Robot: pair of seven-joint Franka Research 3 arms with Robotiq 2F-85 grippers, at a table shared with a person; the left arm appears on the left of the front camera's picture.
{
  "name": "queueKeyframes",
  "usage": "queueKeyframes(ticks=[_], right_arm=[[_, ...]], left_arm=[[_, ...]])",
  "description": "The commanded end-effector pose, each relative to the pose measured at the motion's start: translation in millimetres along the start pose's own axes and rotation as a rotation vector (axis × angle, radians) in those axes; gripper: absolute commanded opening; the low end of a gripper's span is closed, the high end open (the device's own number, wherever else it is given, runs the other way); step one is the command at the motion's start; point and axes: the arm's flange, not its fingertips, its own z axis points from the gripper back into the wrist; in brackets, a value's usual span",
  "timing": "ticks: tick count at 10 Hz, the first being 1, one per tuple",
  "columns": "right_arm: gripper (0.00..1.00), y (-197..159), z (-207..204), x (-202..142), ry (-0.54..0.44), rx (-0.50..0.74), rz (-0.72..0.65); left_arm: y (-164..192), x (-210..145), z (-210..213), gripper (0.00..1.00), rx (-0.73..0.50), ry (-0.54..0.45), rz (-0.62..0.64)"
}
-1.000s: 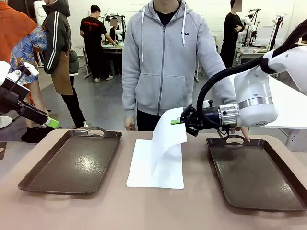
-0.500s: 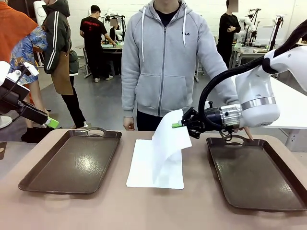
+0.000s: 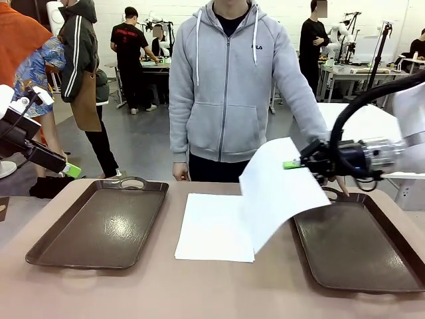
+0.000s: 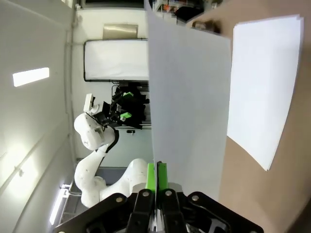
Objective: Sort the A4 documents.
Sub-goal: Place the A4 Paper in the designated Handle tray.
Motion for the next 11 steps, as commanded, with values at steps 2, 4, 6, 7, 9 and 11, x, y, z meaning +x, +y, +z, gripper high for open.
queueKeyframes(ticks=[2,4,6,7,9,11], right_arm=[[0.01,-26,47,-9,0.029,-0.006,0.046],[0.01,-54,80,1,0.038,0.022,0.056],[0.01,-67,98,8,0.017,0.036,0.001],[0.01,-75,105,11,0.012,0.039,-0.022],[0.01,-94,118,22,0.007,0.058,-0.073],[0.01,-114,126,31,0.041,0.025,-0.124]], left_arm=[[0,-1,0,1.00,-0.007,-0.002,0.001],[0,-1,0,1.00,-0.007,-0.002,0.001],[0,-1,0,1.00,-0.007,-0.002,0.001],[0,-1,0,1.00,-0.007,-0.002,0.001],[0,-1,0,1.00,-0.007,-0.002,0.001],[0,-1,0,1.00,-0.007,-0.002,0.001]])
